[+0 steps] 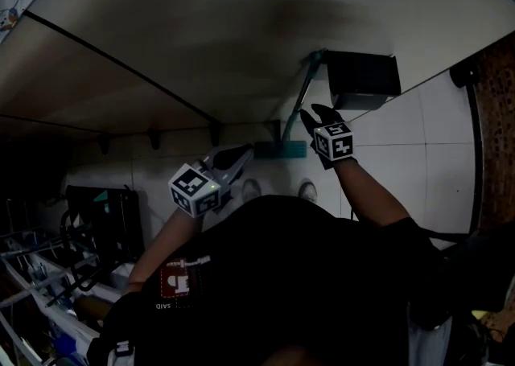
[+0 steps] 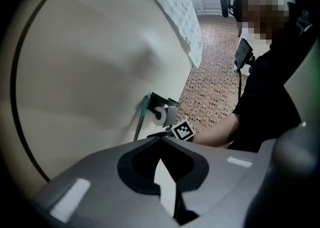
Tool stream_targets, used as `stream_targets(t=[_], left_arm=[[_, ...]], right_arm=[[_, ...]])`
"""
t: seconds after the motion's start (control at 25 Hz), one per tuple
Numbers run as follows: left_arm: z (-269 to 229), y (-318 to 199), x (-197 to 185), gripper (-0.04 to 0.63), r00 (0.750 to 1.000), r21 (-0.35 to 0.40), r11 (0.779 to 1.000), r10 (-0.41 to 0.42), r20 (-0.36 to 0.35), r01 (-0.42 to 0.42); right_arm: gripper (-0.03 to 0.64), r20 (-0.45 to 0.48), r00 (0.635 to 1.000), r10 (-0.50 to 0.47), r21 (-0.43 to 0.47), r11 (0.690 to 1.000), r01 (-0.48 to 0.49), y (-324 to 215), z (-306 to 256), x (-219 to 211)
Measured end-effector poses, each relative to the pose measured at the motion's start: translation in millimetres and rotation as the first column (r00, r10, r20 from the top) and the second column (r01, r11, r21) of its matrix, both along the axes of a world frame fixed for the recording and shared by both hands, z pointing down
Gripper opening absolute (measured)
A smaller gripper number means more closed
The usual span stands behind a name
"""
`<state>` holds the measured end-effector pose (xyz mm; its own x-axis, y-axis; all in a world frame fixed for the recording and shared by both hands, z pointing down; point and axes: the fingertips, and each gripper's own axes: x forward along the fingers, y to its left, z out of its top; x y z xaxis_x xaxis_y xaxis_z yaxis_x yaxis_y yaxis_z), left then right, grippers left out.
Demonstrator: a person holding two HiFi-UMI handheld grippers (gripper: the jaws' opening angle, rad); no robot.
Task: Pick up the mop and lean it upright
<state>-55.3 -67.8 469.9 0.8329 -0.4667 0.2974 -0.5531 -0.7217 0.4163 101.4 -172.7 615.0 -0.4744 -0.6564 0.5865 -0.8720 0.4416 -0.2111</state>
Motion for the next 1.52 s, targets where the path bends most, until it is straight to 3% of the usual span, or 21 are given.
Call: stream_targets(t=[0.28, 0.48, 0.8, 0.92, 1.24, 1.52], left_arm=[[33.4, 12.4, -33.0, -0.006, 0.999, -0.066, 0.997, -0.044, 0.019, 0.046], [62.1, 17.5, -49.5, -0.006, 0.998, -0.097, 0.994, -0.049, 0.043, 0.053], [113.6, 31.3, -47.4, -0.006, 0.998, -0.184, 0.981, -0.055, 0.01, 0.056], [119.4, 38.9, -45.1, -0.006, 0.999, -0.2, 0.979, -0.044, 0.006, 0.044], [93.8, 35.9, -42.8, -0.006, 0.999, -0.154, 0.987, -0.043, 0.003, 0.043], [39.1, 29.8, -30.5, -0.006, 0.999, -0.043, 0.999, -0.019, -0.027, 0.018]], right_arm=[[0.19, -0.082, 0.996, 0.032, -0.103, 0.994, -0.04, -11.6, 94.8, 9.2], [0.218, -0.094, 0.994, 0.05, -0.1, 0.993, -0.059, -30.9, 113.3, 3.3], [0.124, -0.077, 0.997, 0.01, -0.059, 0.998, -0.015, -44.5, 130.9, -0.8], [0.124, -0.06, 0.998, -0.033, -0.061, 0.998, 0.029, -44.3, 125.9, -7.9], [0.123, -0.084, 0.985, -0.151, -0.098, 0.985, 0.143, -17.8, 105.9, -29.0], [0.124, -0.073, 0.971, -0.229, -0.075, 0.972, 0.223, -5.8, 22.6, -53.7]])
